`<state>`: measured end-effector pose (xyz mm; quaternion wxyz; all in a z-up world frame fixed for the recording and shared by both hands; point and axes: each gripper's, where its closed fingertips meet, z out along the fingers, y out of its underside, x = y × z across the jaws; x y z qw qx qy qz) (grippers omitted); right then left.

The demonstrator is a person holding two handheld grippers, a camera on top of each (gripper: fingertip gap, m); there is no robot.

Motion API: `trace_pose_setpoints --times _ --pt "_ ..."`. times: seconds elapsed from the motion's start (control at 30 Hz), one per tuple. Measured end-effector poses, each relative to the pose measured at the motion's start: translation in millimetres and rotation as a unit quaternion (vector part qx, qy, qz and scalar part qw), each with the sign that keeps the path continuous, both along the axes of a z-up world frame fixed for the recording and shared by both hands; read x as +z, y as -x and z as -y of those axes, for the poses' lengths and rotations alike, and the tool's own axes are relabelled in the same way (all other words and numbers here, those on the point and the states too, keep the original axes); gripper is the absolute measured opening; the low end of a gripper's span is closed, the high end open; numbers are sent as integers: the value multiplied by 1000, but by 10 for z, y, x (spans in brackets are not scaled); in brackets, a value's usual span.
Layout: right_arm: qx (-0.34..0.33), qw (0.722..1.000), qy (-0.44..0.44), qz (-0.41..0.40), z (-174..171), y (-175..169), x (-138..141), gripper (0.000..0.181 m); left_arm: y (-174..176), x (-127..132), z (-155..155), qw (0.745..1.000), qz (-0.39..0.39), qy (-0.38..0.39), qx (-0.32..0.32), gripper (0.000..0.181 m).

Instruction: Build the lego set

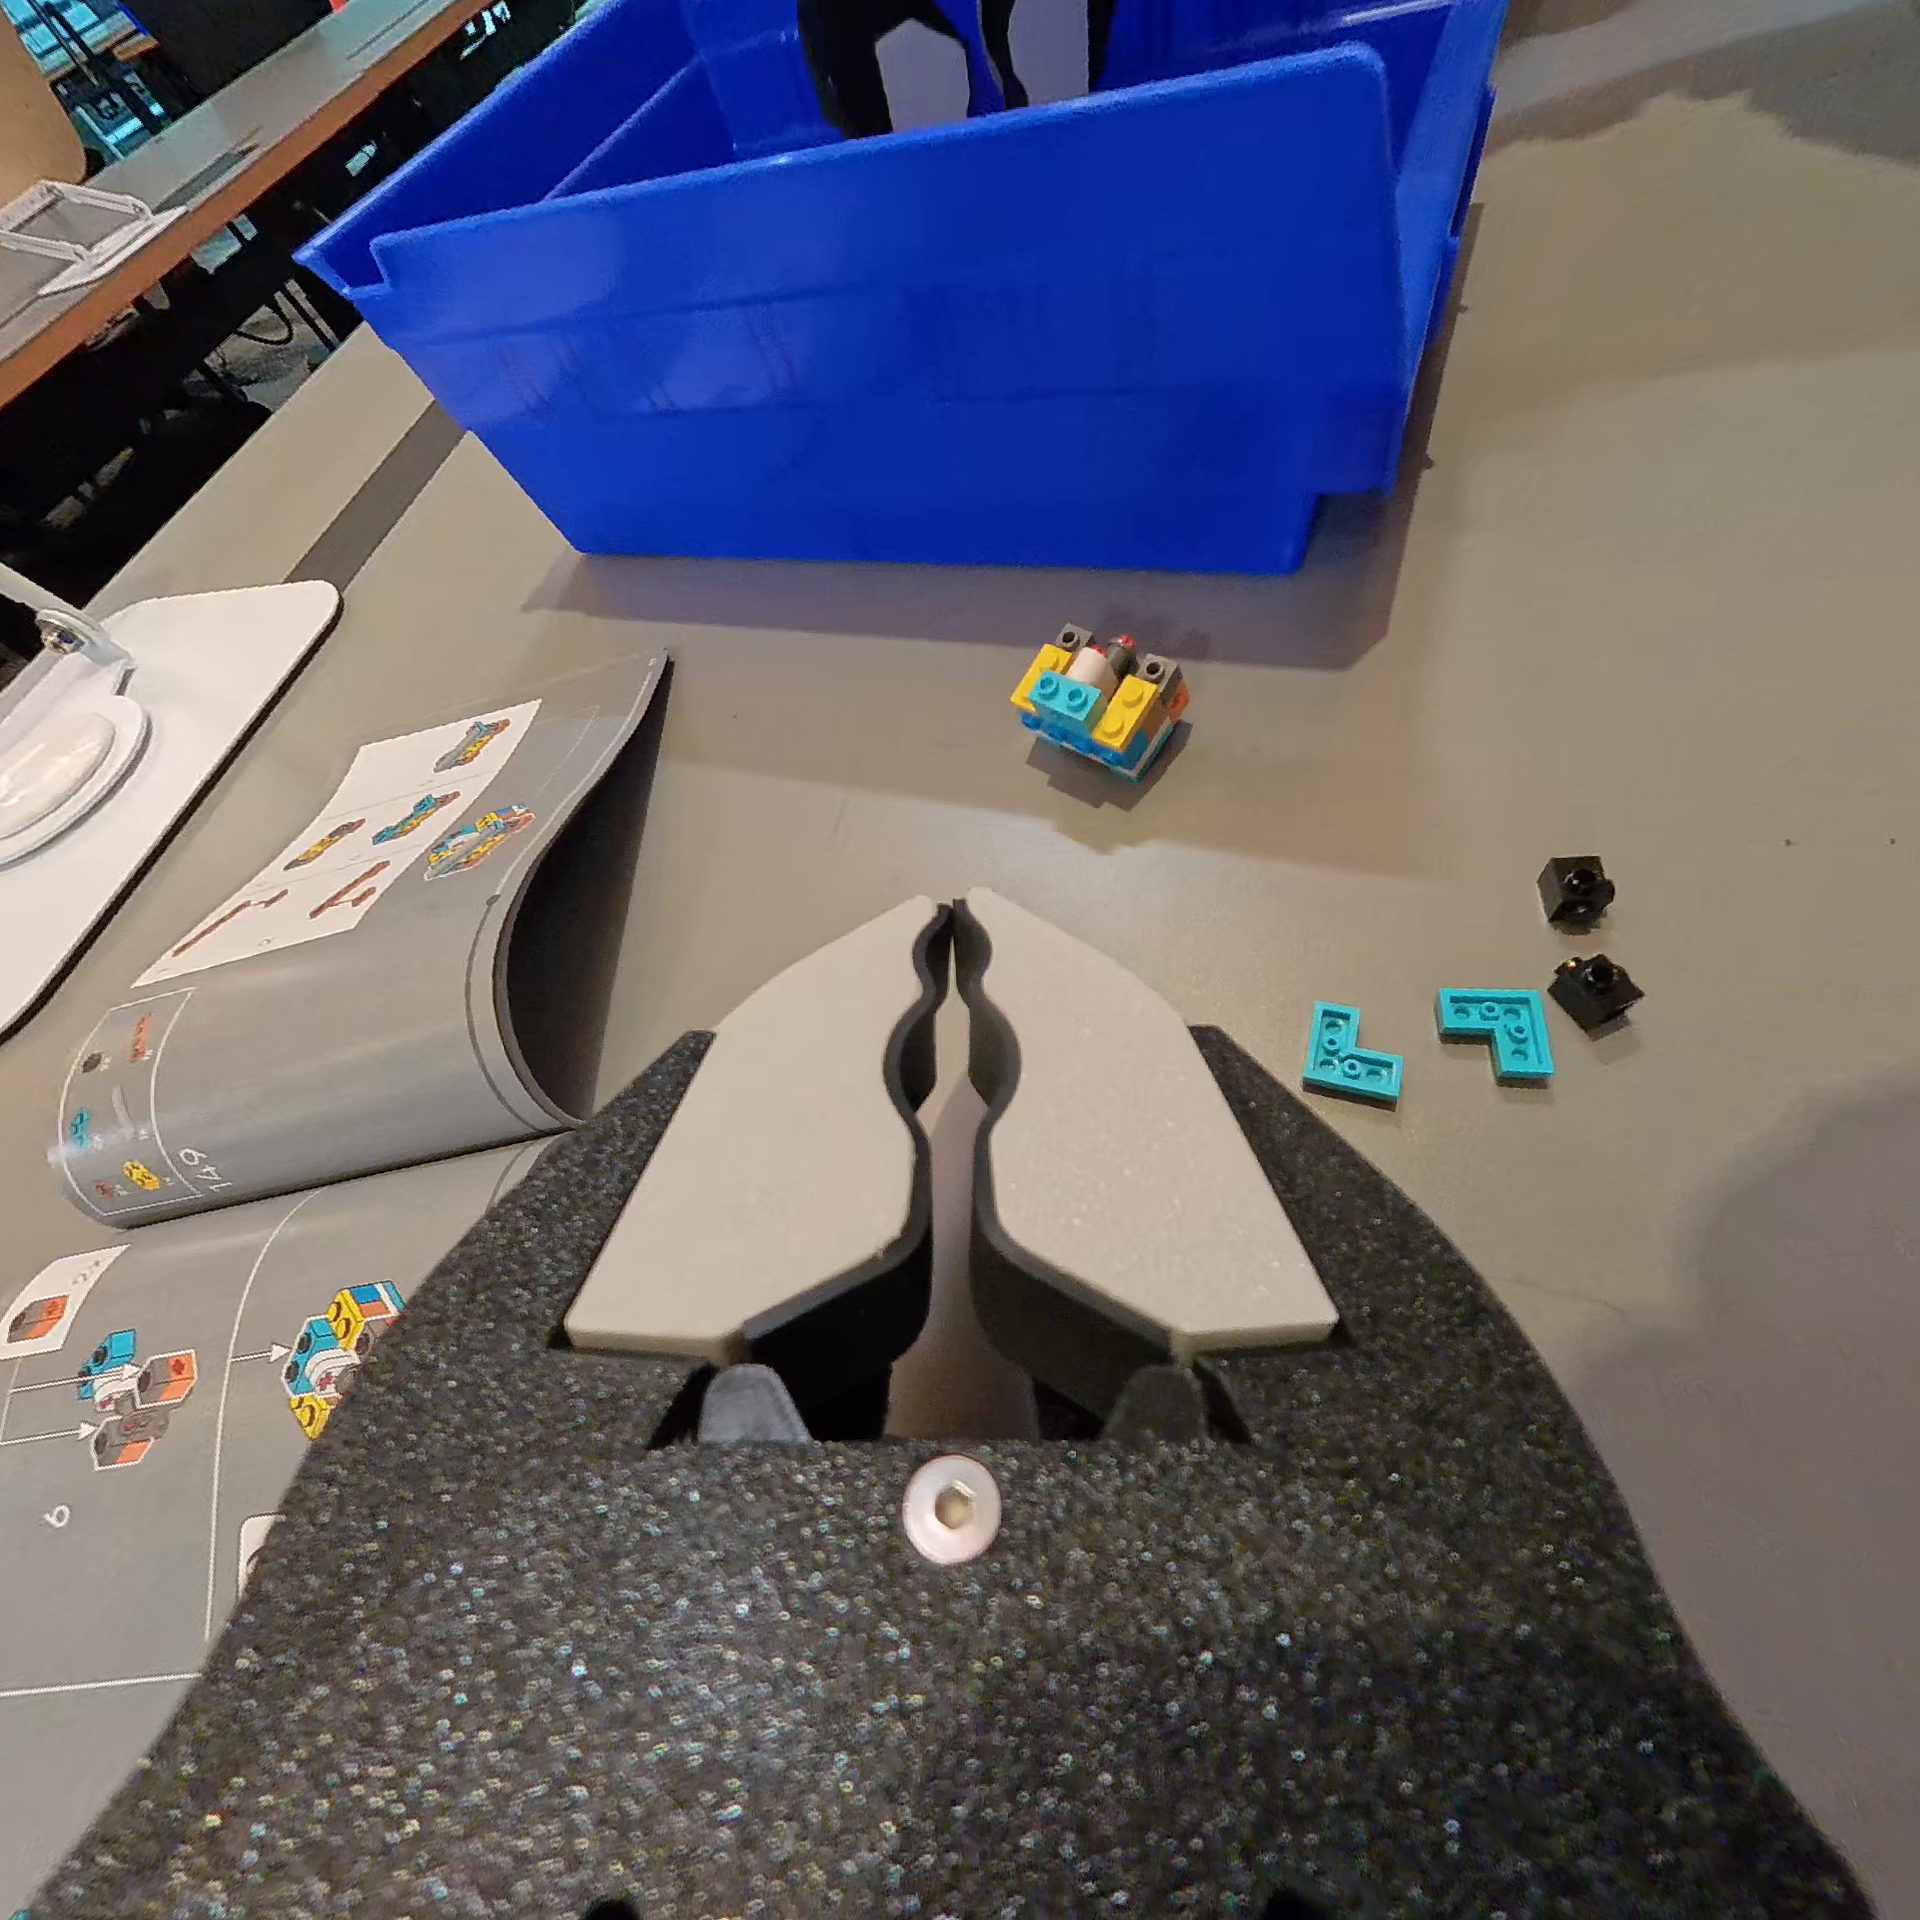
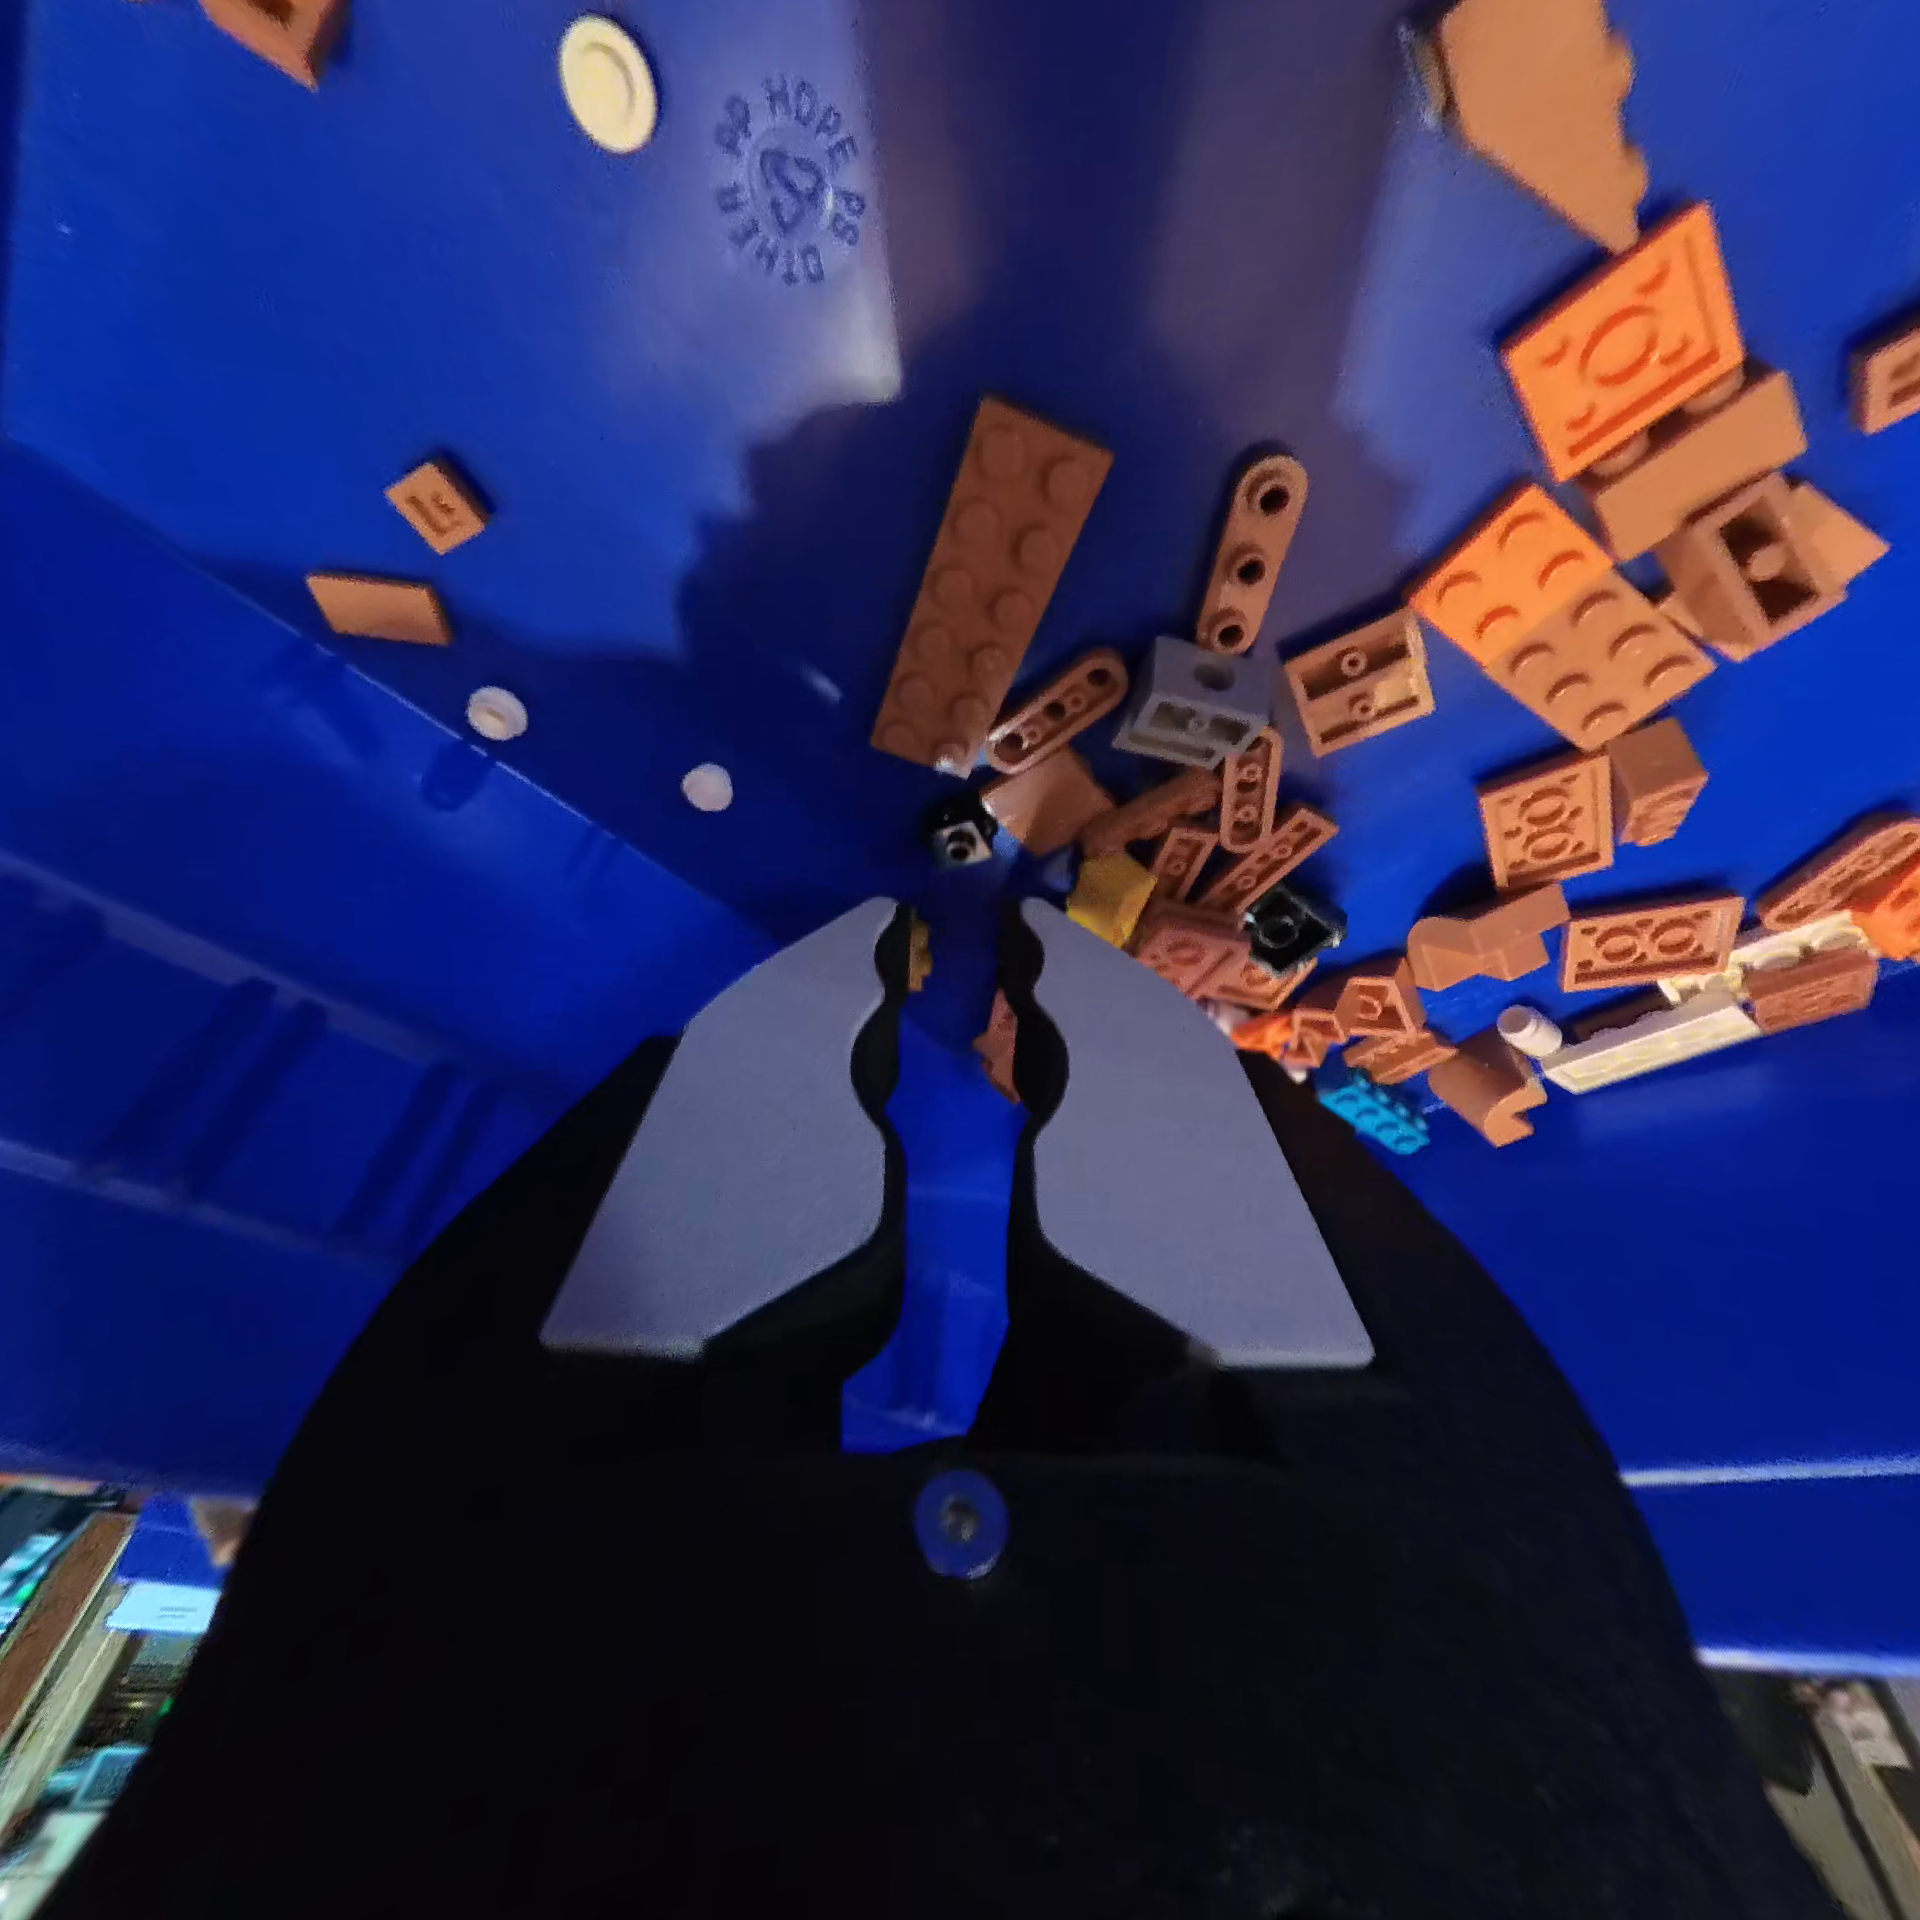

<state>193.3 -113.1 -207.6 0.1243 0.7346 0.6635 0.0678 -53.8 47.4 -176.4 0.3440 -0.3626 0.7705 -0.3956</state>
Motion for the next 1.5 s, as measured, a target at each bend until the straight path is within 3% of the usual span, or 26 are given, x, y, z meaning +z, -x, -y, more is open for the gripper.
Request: trace_pose_setpoints --times 0.17,0.63,0.8,0.93,1.13,1.3,1.5 --pt "-48 999 7 -1 40 9 160 18 -2 -12 4 1000 -2 -4 -1 0" --pt "-35 997 30 58 77 -111 -68 12 -5 5 -8 1000 0 4 2 0" --pt "-58 998 -24 23 -46 -11 132 12 -11 23 -25 1000 2 12 7 0" --pt "-84 988 -110 -73 -260 473 534 12 -21 36 -46 1000 4 19 14 0" --pt "-68 953 -207 -212 -455 1709 975 12 -37 24 -69 1000 -2 19 25 0" --pt "-98 926 -243 -273 -647 2548 899 11 -41 37 -106 999 -4 31 35 0" --pt "-134 918 -270 -256 -884 2915 629 11 -46 31 -145 998 -10 35 47 0"
